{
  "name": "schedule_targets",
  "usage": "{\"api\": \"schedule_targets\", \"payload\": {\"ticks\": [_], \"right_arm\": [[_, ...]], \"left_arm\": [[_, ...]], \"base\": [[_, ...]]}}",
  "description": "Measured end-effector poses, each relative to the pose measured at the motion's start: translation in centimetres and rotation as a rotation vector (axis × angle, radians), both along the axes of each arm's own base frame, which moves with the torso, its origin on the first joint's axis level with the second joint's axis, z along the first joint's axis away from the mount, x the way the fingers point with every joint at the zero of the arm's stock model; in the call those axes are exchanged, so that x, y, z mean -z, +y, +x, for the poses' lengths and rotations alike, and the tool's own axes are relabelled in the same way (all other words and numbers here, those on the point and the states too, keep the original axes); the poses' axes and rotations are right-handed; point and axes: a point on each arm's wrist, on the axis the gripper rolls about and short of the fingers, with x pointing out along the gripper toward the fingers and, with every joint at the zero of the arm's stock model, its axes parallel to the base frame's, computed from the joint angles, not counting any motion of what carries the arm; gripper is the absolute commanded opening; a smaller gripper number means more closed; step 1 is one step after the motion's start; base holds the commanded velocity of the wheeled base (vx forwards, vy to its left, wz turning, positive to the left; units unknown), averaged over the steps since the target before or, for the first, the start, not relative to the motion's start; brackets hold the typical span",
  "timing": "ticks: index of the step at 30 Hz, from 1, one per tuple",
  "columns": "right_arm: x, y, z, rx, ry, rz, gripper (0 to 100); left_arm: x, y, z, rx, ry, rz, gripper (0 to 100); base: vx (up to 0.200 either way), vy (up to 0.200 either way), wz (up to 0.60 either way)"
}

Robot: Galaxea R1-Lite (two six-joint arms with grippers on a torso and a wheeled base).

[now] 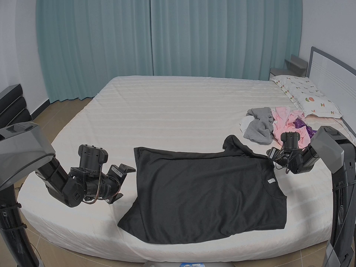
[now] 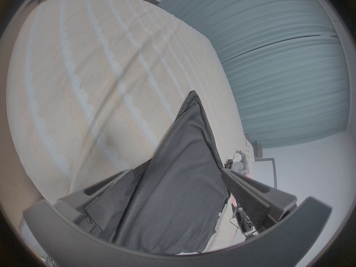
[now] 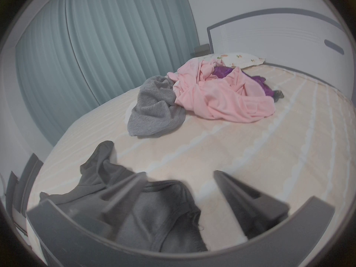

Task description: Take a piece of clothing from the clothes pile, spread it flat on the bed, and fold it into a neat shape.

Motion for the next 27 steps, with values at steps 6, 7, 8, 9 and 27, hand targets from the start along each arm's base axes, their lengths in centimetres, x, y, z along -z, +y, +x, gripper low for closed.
{"api": "schedule_targets", "payload": {"ticks": [6,7,8,9,27], "right_arm": [[-0.9,0.6,-1.5,-0.050,0.011,0.078,100],[-1.2,0.6,-1.9,-0.055,0.010,0.093,100],[-1.5,0.6,-2.2,-0.058,0.008,0.106,100],[-1.9,0.7,-2.6,-0.060,0.001,0.122,100],[-6.6,3.9,-16.1,-0.196,0.058,0.430,100]], "left_arm": [[-0.1,0.0,-0.1,0.002,-0.001,0.003,100],[-0.1,0.0,-0.1,0.002,-0.002,0.004,100],[-0.1,0.0,-0.2,0.003,-0.002,0.004,100],[-0.1,0.0,-0.2,0.004,-0.001,0.005,100],[-1.5,0.0,-3.6,0.036,0.006,0.011,100]], "base": [[0.000,0.000,0.00],[0.000,0.000,0.00],[0.000,0.000,0.00],[0.000,0.000,0.00],[0.000,0.000,0.00]]}}
